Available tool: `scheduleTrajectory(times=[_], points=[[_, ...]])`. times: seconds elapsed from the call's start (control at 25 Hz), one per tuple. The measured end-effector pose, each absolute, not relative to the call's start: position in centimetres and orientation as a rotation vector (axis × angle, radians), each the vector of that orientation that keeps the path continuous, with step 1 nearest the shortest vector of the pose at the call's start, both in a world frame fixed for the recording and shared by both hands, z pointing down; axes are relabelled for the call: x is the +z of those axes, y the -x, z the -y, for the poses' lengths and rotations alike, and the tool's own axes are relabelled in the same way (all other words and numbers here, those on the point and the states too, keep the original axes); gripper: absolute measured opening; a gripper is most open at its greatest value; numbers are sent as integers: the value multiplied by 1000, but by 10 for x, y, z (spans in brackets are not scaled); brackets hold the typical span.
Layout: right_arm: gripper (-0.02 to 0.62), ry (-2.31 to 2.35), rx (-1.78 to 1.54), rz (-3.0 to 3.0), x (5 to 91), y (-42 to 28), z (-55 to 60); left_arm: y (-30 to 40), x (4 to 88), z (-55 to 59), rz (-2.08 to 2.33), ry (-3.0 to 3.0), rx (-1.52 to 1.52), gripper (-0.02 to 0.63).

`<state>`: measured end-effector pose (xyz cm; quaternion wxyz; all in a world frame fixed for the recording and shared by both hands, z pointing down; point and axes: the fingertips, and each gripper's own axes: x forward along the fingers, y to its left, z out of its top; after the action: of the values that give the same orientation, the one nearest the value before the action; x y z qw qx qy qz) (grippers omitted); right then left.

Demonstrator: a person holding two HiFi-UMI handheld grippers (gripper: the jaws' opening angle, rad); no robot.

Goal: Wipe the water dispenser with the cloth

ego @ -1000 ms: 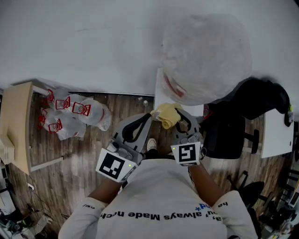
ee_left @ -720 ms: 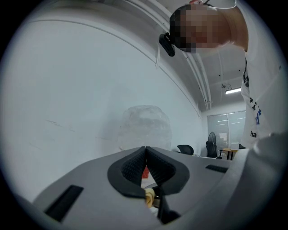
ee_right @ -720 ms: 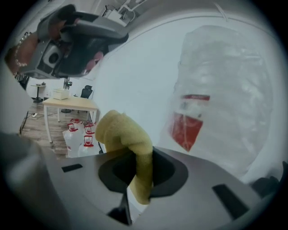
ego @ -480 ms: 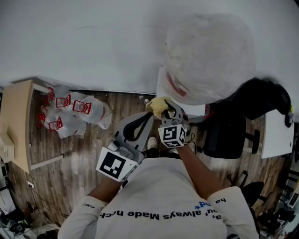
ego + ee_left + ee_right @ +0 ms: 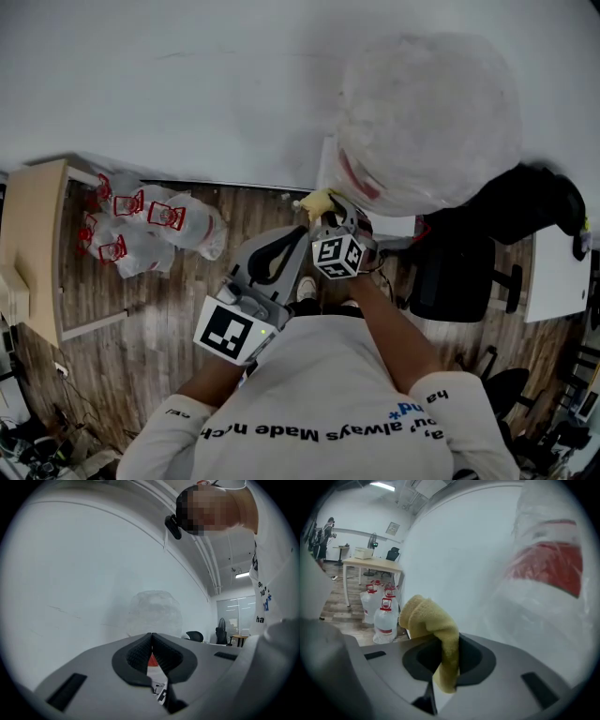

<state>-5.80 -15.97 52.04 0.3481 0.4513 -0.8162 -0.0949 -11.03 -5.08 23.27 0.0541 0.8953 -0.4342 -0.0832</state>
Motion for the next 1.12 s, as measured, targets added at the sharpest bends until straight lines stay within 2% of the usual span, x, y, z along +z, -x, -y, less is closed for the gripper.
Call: scheduleTrajectory(times=[0.56, 1.12], points=[[64, -1122, -166, 1983, 582, 52, 184, 107, 237, 65, 1314, -2706, -244, 20], [61, -1050, -118, 1940, 601, 52, 185, 115, 237, 60, 1335, -2696, -237, 20]])
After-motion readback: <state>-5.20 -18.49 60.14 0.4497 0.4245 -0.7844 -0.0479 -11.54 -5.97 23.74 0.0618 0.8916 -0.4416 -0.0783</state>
